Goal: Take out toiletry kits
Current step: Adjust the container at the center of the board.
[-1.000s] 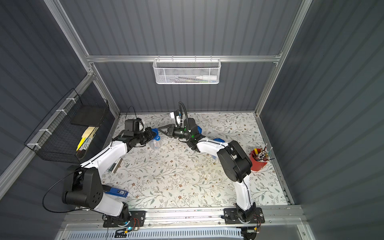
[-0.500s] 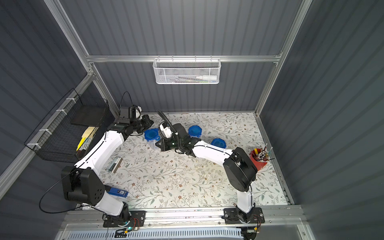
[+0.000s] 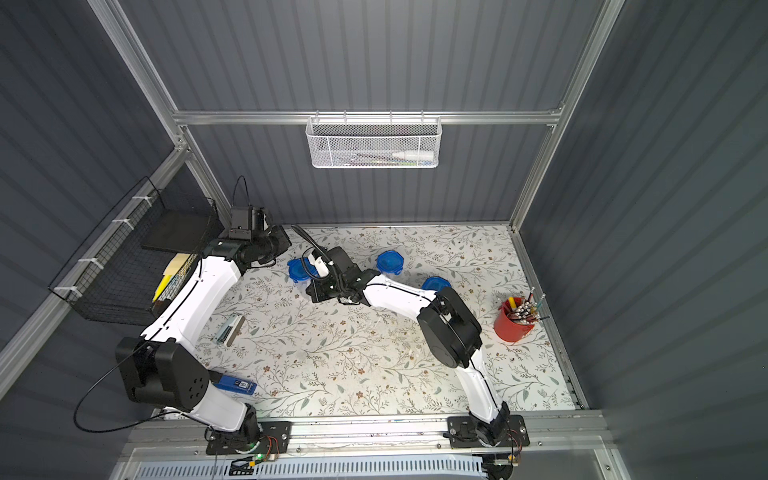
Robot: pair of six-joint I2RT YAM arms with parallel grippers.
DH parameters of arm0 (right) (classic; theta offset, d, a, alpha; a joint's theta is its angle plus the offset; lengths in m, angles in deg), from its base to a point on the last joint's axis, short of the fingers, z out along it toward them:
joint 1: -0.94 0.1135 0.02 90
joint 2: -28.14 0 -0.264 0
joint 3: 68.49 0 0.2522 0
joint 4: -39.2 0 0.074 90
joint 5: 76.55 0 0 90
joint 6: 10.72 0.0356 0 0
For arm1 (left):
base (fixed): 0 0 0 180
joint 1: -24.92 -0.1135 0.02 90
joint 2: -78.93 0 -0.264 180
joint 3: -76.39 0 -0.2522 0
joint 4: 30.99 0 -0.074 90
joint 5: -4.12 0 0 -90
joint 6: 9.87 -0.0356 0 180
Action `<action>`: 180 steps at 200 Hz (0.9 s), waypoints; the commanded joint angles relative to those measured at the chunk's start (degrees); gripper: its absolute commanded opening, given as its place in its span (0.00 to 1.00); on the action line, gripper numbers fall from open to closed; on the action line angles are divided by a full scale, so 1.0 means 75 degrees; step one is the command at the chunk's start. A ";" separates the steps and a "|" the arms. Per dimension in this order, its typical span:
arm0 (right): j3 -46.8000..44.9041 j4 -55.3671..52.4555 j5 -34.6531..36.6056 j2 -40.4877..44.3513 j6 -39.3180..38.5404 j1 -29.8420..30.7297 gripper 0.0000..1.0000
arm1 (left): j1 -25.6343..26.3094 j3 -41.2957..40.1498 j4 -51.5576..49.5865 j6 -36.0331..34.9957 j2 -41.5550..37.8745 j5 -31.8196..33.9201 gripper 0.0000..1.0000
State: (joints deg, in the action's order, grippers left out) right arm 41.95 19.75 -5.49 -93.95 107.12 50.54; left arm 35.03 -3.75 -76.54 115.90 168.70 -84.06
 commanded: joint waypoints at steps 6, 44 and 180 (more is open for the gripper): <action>0.0444 -0.0416 0.0599 -0.0111 -0.0345 -0.0057 0.00 | -0.0025 -0.0119 -0.0082 -0.0140 -0.0046 0.0184 0.00; 0.1029 -0.0776 0.0813 -0.0395 -0.0456 -0.0255 0.00 | -0.0047 -0.0429 0.0043 -0.0064 0.0076 0.0223 0.00; 0.3056 -0.0870 0.0893 -0.1803 -0.0320 -0.0891 0.00 | -0.0051 -0.0958 0.0520 0.0030 0.0620 -0.0036 0.00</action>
State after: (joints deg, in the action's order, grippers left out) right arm 61.36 13.39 0.94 -106.21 104.80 44.03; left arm 34.94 -10.00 -74.05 115.95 172.05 -83.47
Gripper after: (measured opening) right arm 0.042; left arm 0.047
